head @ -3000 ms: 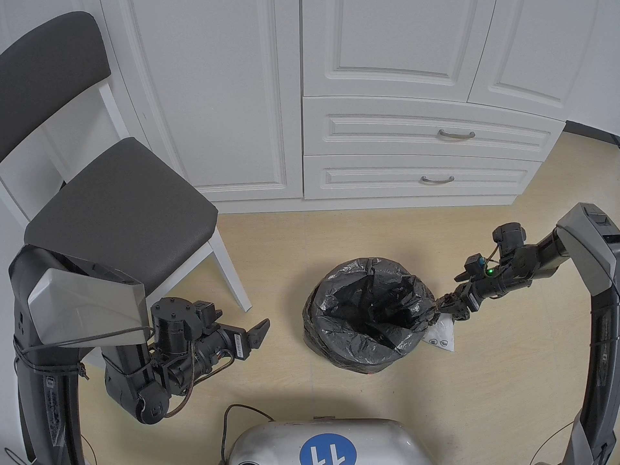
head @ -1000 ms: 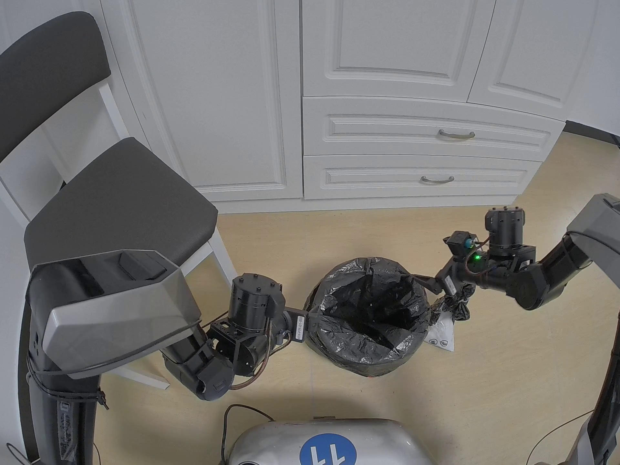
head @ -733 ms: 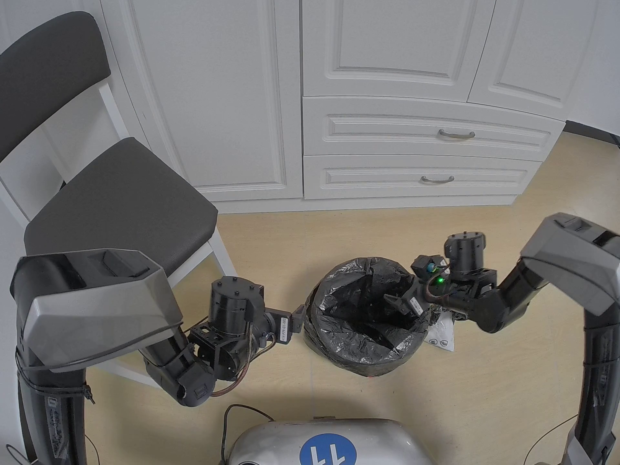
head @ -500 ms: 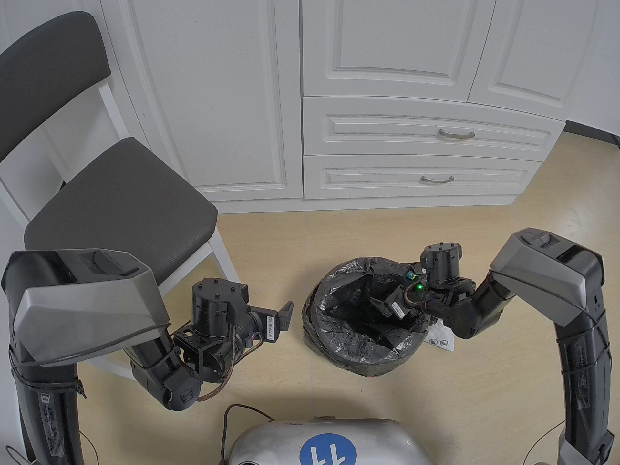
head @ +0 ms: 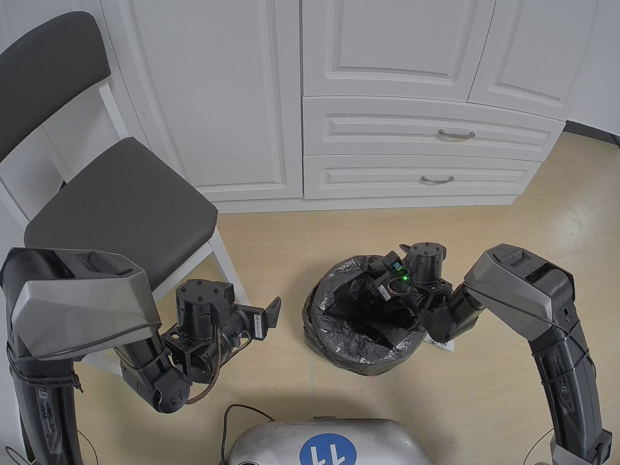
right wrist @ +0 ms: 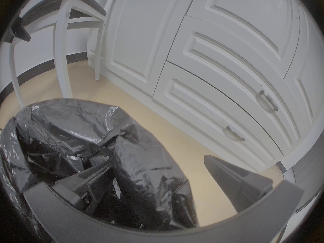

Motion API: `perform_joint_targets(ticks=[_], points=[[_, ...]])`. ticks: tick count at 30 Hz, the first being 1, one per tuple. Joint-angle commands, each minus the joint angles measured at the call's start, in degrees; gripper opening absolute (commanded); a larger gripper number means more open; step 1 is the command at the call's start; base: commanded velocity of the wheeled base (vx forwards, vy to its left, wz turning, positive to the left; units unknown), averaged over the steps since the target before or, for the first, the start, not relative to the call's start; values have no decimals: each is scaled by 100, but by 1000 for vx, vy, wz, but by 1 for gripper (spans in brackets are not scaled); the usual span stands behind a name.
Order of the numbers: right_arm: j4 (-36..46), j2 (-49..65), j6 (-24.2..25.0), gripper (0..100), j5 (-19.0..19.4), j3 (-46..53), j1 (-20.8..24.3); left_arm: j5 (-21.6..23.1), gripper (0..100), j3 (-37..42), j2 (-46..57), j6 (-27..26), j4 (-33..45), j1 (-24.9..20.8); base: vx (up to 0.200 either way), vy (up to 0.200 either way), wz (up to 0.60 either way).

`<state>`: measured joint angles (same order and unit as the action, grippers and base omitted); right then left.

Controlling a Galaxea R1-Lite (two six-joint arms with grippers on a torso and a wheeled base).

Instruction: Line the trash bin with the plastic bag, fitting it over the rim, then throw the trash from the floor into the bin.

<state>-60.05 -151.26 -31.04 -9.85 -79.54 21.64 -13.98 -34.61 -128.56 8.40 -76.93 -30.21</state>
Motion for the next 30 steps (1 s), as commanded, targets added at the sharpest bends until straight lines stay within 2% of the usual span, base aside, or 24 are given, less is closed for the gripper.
perform_joint_targets(ticks=[1, 10, 16, 23, 26, 28, 29, 30], points=[[-86, -53, 1, 100, -17, -105, 16, 1, 100, 33, -2, 4, -32, 6, 0, 0, 0], [-200, -325, 1, 100, -166, -562, 16, -8, 100, 24, 7, -14, -67, 6, 0, 0, 0], [-95, 62, -8, 100, -96, 53, -2, 1, 100, 42, 42, -14, -58, -29, 0, 0, 0], [406, 1248, -43, 100, 27, 1363, -37, 1, 100, 77, 33, -14, -67, -38, 0, 0, 0], [776, 1600, -219, 100, 150, 1811, -134, 1, 100, 77, 42, -14, -67, -29, 0, 0, 0], [916, 1617, -623, 100, 308, 1934, -274, 1, 100, 86, 51, -14, -67, -29, 0, 0, 0], [916, 1617, -623, 100, 308, 1934, -274, 1, 100, 86, 51, -14, -67, -29, 0, 0, 0], [916, 1573, -974, 100, 387, 1995, -388, 1, 100, 95, 59, -14, -67, -38, 0, 0, 0]])
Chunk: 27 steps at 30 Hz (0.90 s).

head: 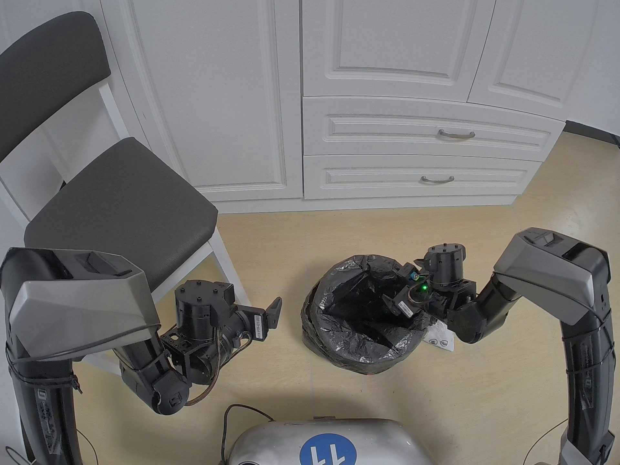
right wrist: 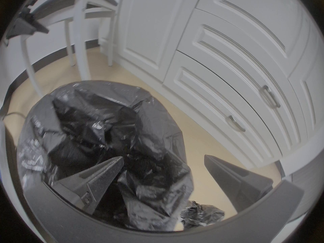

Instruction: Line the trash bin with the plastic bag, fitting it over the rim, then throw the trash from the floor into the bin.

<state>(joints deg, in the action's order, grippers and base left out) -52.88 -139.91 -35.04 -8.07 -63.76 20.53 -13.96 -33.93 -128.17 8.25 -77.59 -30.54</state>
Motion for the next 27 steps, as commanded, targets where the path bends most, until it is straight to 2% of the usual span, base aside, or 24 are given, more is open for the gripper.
perform_joint_targets(ticks=[1, 6, 10, 13, 16, 18, 22, 25, 27], points=[[235, 394, -689, 100, 218, 425, -313, -2, 100, 26, 20, 1, -1, -5, 0, 0, 0], [279, 192, -829, 100, 209, 329, -453, -10, 100, 35, 20, 10, -10, -5, 0, 0, 0], [287, 192, -1137, 100, 218, 346, -594, -2, 100, 53, 12, 10, -10, -5, 0, 0, 0], [279, 175, -1155, 100, 236, 302, -603, -2, 100, 53, 3, 1, -72, -5, 0, 0, 0], [279, 227, -1023, 100, 359, 276, -532, -2, 100, 62, 3, 1, -142, -5, 0, 0, 0], [279, 333, -548, 100, 561, 276, -374, -2, 100, 88, 3, 1, -151, -5, 0, 0, 0], [261, 210, -74, 100, 508, 56, -154, -2, 100, 123, 3, 1, -168, 4, 0, 0, 0], [226, -36, 23, 100, 491, -146, -111, -2, 100, 132, 3, 1, -168, 4, 0, 0, 0], [199, -440, 85, 100, 341, -568, -111, -10, 100, 141, 20, 1, -168, 4, 0, 0, 0]])
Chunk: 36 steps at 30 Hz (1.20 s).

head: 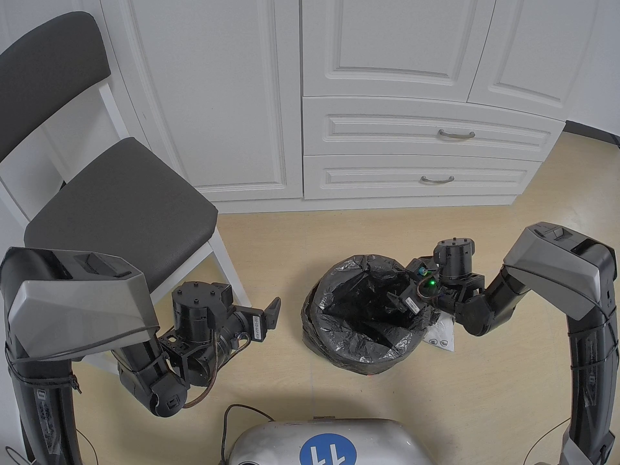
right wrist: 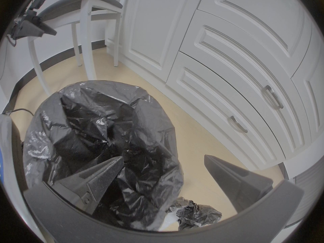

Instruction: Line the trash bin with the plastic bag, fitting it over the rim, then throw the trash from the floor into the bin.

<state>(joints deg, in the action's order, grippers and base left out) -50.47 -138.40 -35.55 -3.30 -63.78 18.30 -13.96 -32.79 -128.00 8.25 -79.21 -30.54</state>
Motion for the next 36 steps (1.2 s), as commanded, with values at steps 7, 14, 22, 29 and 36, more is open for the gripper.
perform_joint_targets(ticks=[7, 14, 22, 29, 36], points=[[-51, -1154, 540, 100, -478, -1462, 113, -10, 100, 27, -6, 1, -6, 13, 0, 0, 0], [-253, -1629, 769, 100, -935, -2323, 77, -10, 100, 27, -6, 10, -15, 13, 0, 0, 0], [-323, -1057, 786, 100, -856, -1638, 95, -10, 100, 98, 3, 1, -164, 4, 0, 0, 0], [81, 217, 821, 100, -232, -319, 77, -2, 100, 186, 38, 1, -182, -5, 0, 0, 0], [283, 1395, 900, 100, 137, 665, -371, 60, 100, 484, 188, -8, -173, -5, 0, 0, 0]])
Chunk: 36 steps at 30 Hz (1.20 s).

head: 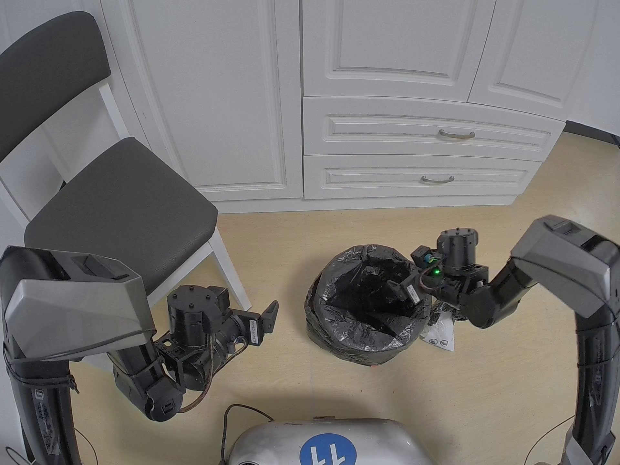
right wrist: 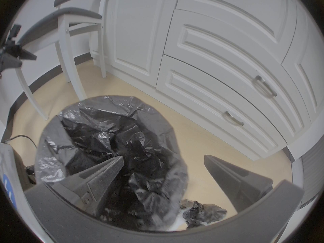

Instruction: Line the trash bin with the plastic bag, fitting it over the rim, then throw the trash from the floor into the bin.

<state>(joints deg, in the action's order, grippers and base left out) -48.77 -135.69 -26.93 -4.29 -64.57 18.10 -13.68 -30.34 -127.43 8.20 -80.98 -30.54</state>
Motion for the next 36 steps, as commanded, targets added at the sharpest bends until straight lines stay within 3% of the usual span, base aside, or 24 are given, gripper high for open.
perform_joint_targets(ticks=[1, 9, 10, 12, 13, 16, 17, 18, 28, 36], points=[[131, 1344, 47, 100, 332, 920, -545, 32, 100, 318, 157, -3, -5, -5, 0, 0, 0], [580, 1353, 768, 100, 851, 841, -1468, 49, 100, 837, 535, 129, -243, 30, 0, 0, 0], [1265, 1238, 1067, 100, 886, 569, -1626, 93, 100, 925, 693, 138, -234, 39, 0, 0, 0], [1687, 1177, 1295, 100, 886, 384, -1661, 120, 100, 951, 772, 138, -225, 39, 0, 0, 0], [2698, 887, 1981, 100, 904, -231, -1740, 181, 100, 1004, 957, 146, -207, 65, 0, 0, 0], [3603, 271, 2649, 100, 895, -1110, -1819, 234, 100, 1004, 1159, 146, -181, 162, 0, 0, 0], [3603, 271, 2649, 100, 895, -1110, -1819, 234, 100, 1004, 1159, 146, -181, 162, 0, 0, 0], [4086, -265, 2851, 100, 904, -1699, -1969, 269, 100, 1004, 1282, 146, -172, 224, 0, 0, 0], [5088, -1645, 2904, 100, 913, -3193, -2346, 392, 100, 1004, 1396, 146, -172, 391, 0, 0, 0], [5598, -1926, 3141, 100, 1440, -3764, -2355, 392, 100, 1074, 1616, 138, -172, 399, 0, 0, 0]])
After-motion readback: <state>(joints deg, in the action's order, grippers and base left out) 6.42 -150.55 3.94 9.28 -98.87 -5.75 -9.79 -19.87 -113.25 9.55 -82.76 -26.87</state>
